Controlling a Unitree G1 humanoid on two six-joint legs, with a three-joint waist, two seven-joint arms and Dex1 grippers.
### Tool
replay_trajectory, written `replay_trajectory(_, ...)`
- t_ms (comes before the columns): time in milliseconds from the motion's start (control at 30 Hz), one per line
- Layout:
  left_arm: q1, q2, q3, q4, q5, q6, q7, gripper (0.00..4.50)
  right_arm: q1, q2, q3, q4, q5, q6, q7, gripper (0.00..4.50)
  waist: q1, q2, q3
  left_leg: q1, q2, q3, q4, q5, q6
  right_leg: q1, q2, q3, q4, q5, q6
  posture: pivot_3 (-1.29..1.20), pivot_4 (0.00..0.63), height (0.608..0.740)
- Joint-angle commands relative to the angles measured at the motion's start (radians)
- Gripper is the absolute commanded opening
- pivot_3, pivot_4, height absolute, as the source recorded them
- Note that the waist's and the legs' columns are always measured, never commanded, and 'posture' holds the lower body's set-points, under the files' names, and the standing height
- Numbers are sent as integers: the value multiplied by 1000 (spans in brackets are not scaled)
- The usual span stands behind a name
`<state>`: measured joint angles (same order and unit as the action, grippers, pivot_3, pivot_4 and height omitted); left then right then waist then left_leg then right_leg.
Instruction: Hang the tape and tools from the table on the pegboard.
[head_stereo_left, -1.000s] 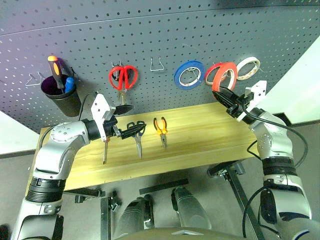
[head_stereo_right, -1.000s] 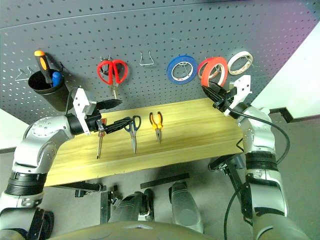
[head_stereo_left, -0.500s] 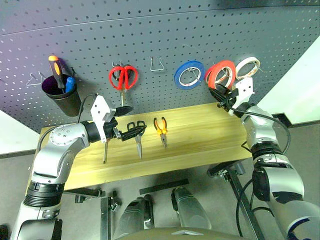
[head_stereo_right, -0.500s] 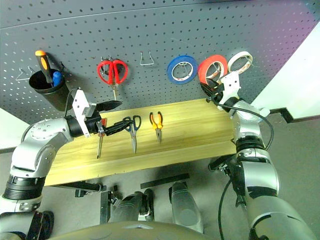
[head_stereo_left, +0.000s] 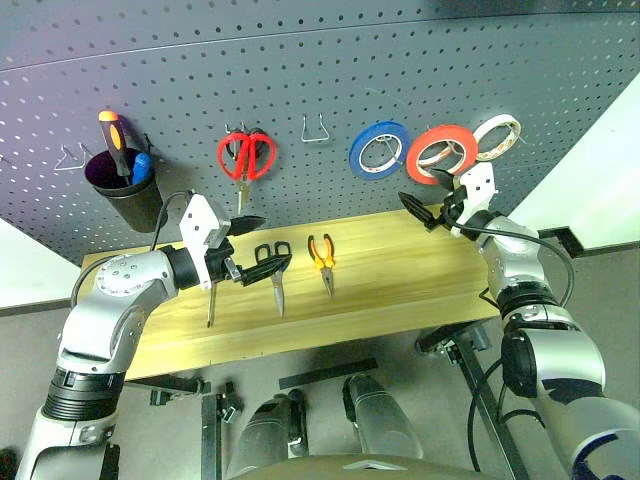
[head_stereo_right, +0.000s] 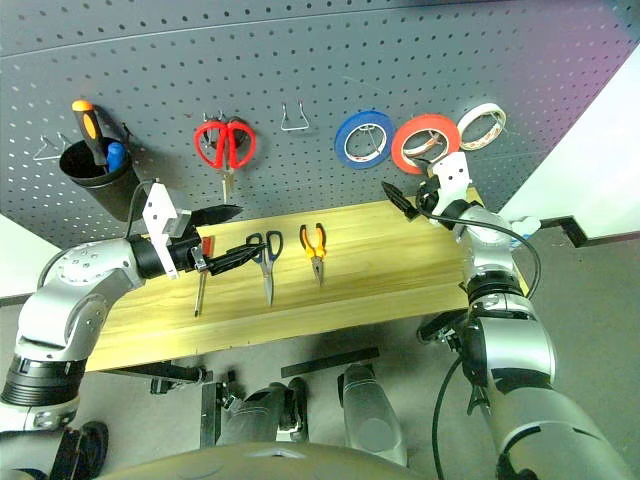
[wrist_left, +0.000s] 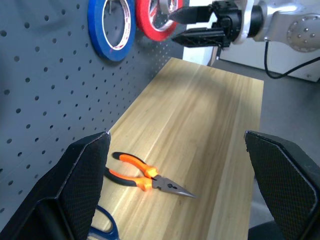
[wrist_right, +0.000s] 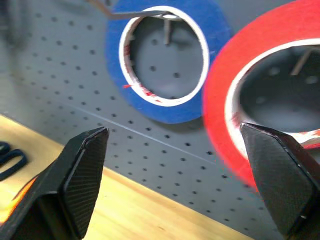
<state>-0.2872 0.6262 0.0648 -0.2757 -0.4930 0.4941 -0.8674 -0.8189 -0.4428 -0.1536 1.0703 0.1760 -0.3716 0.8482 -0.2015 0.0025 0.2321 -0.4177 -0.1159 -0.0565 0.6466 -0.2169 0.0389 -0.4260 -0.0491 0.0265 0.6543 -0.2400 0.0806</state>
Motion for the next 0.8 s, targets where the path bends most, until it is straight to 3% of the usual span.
replay_trajectory(33, 0, 15, 34, -24, -17, -12, -4, 4500, 51, -10, -24, -82, 36, 31, 27, 4470, 0, 0, 0, 0, 0, 0, 0, 0, 0, 0, 0, 0, 0, 0, 0, -210, 160, 740)
replay_trajectory(267, 20, 23, 50, -16, -15, -21, -14, 4500, 219, -9, -39, -342, 92, 202, 11, 4470, -6, 1, -1, 0, 0, 0, 0, 0, 0, 0, 0, 0, 1, 0, 0, -237, 162, 740)
replay_trajectory(467, 81, 35, 99, -38, -29, -9, -4, 4500, 331, 61, 6, -560, 105, 404, -79, 4470, -6, 1, -1, 1, 0, 0, 0, 0, 0, 0, 0, 1, 1, 0, 0, -232, 168, 740)
replay_trajectory(800, 263, 71, 313, -196, -194, 88, 37, 4500, 352, 249, 110, -591, 50, 450, -196, 4470, 14, 0, -2, 1, 0, 0, 0, -1, -3, -1, 0, 1, 1, 0, 0, -153, 174, 740)
